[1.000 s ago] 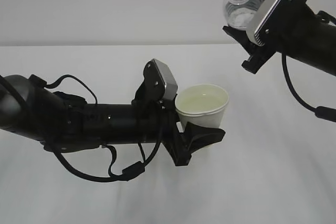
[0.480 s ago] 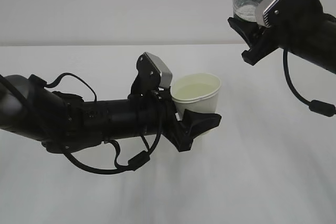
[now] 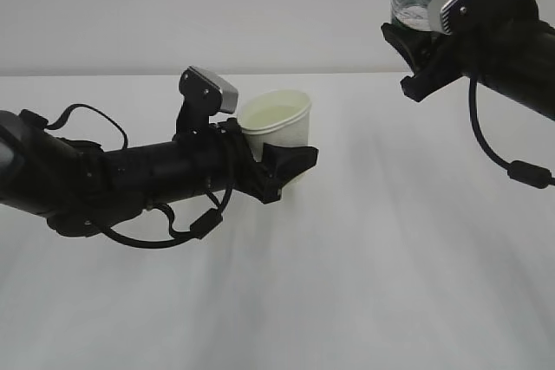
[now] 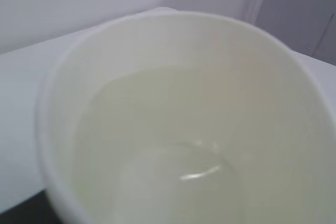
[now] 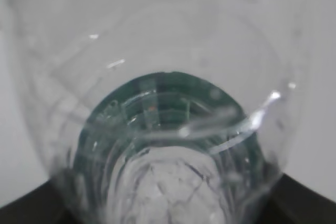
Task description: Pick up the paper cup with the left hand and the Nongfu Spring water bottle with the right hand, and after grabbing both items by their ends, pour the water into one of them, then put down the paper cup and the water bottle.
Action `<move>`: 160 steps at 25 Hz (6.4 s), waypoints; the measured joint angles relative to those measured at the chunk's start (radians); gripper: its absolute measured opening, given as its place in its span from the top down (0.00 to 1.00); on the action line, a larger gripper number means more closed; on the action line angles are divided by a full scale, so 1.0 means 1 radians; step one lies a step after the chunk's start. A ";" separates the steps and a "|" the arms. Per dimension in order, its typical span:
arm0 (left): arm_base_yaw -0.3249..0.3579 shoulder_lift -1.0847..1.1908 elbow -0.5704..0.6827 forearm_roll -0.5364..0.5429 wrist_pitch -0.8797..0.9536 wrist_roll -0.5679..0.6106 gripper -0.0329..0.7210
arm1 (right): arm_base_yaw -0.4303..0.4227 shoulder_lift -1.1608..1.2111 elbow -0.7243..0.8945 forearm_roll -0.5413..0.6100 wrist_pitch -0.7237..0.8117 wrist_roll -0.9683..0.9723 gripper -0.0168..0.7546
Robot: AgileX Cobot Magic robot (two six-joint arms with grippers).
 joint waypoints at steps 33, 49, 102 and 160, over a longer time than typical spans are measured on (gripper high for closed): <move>0.365 0.000 0.000 -0.009 0.003 0.007 0.36 | 0.000 0.000 0.000 0.228 0.158 0.064 0.37; 0.494 0.000 0.000 -0.050 0.083 0.133 0.36 | 0.000 0.000 0.000 0.243 0.206 0.067 0.37; 0.512 0.255 0.002 -0.280 -0.170 0.296 0.16 | 0.000 0.000 0.000 0.245 0.236 0.069 0.40; 0.316 -0.198 0.397 -0.350 -0.213 0.311 0.19 | 0.000 0.109 0.000 0.595 0.372 0.029 0.41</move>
